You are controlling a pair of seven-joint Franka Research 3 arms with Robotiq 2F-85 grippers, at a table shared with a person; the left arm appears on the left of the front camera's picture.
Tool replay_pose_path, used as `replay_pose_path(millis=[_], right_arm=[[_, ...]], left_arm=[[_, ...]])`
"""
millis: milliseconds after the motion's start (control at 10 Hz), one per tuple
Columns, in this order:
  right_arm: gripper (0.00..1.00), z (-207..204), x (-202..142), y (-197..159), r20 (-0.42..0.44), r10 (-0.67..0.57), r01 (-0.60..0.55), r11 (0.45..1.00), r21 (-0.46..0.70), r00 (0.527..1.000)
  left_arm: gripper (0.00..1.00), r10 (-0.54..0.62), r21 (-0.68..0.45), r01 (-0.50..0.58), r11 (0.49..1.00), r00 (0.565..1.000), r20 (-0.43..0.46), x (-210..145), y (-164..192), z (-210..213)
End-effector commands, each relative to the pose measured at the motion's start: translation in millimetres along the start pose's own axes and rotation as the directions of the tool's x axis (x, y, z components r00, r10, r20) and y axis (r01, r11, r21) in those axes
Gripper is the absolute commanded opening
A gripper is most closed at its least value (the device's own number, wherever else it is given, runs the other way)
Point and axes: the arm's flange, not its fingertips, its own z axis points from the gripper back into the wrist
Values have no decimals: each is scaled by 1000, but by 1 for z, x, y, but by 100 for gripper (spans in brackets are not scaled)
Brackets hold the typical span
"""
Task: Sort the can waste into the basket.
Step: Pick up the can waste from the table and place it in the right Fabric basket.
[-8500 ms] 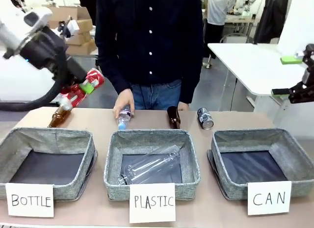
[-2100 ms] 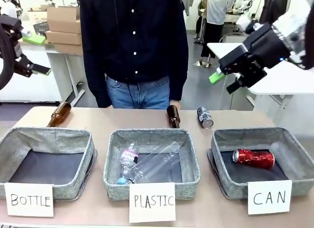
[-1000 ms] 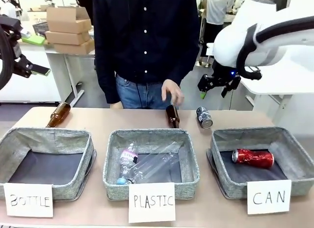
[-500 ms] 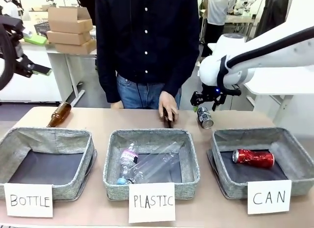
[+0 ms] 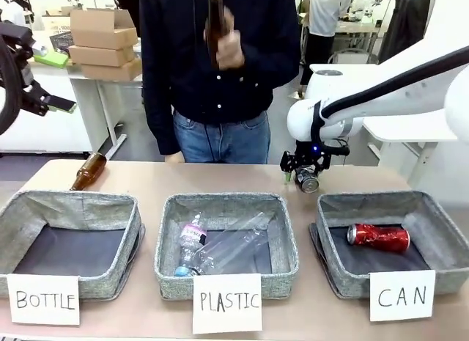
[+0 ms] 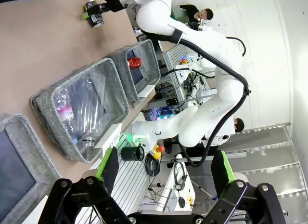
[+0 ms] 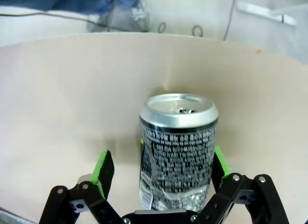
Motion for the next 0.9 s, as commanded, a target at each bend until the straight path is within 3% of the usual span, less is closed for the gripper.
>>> replay_pose_path(millis=[0, 200, 300, 400, 500, 600, 700, 800], right_arm=[[100, 0, 12, 4, -23, -36, 35, 998, -43, 999], [98, 0, 10, 1, -28, -31, 30, 999, -37, 999], [80, 0, 10, 0, -37, -30, 29, 999, -37, 999], [78, 0, 10, -1, -44, -32, 31, 999, -32, 999], [60, 0, 11, -2, -47, -31, 30, 999, -31, 998], [58, 0, 11, -3, -47, -30, 29, 999, -24, 998], [40, 0, 11, -5, -48, -31, 30, 999, -21, 998], [38, 0, 12, -7, -51, -30, 29, 999, -18, 998]], left_arm=[[100, -9, 13, 9, 1000, 1000, -8, -1, -1, 1], [100, -9, 13, 9, 1000, 1000, -8, -1, -1, 1], [100, -9, 13, 9, 1000, 1000, -8, -1, -1, 1], [100, -9, 13, 9, 1000, 1000, -8, -1, -1, 1], [100, -9, 13, 9, 1000, 1000, -8, -1, -1, 1], [100, -9, 13, 9, 1000, 1000, -8, -1, -1, 1], [100, -9, 13, 9, 1000, 1000, -8, -1, -1, 1], [100, -9, 13, 9, 1000, 1000, -8, -1, -1, 1]])
